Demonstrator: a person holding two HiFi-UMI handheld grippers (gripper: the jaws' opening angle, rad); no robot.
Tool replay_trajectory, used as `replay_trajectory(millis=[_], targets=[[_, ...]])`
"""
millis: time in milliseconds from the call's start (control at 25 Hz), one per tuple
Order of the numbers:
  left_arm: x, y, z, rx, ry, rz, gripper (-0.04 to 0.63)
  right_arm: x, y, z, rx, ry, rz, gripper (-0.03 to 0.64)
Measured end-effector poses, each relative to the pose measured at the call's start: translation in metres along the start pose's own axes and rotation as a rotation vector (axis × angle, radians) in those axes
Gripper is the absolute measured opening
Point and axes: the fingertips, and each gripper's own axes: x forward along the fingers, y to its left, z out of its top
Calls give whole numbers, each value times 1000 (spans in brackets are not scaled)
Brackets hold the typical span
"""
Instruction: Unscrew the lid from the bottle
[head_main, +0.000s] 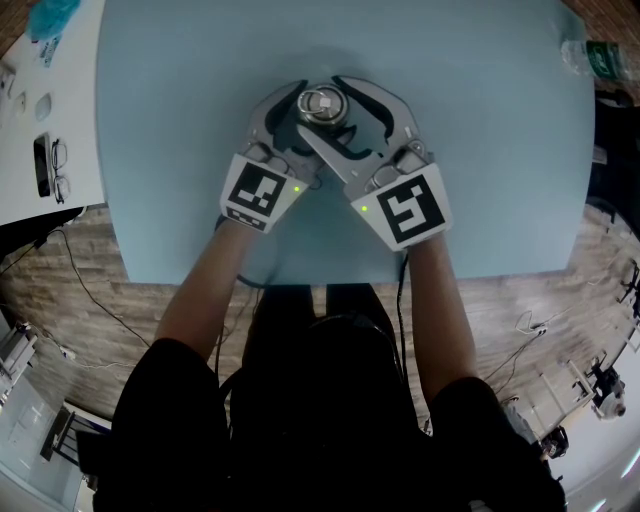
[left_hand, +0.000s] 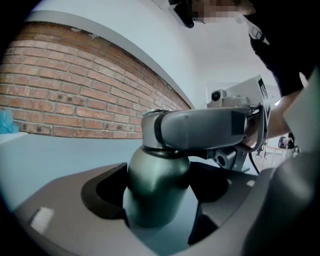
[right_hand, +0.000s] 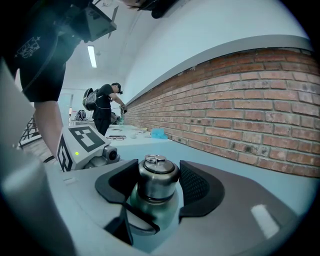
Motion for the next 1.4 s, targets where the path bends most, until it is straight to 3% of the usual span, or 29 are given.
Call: replay_trajectory(millis=[1400], targets=[[-1,-2,-1,14,4,-48,374,0,2,0,-3,-18,35,262]])
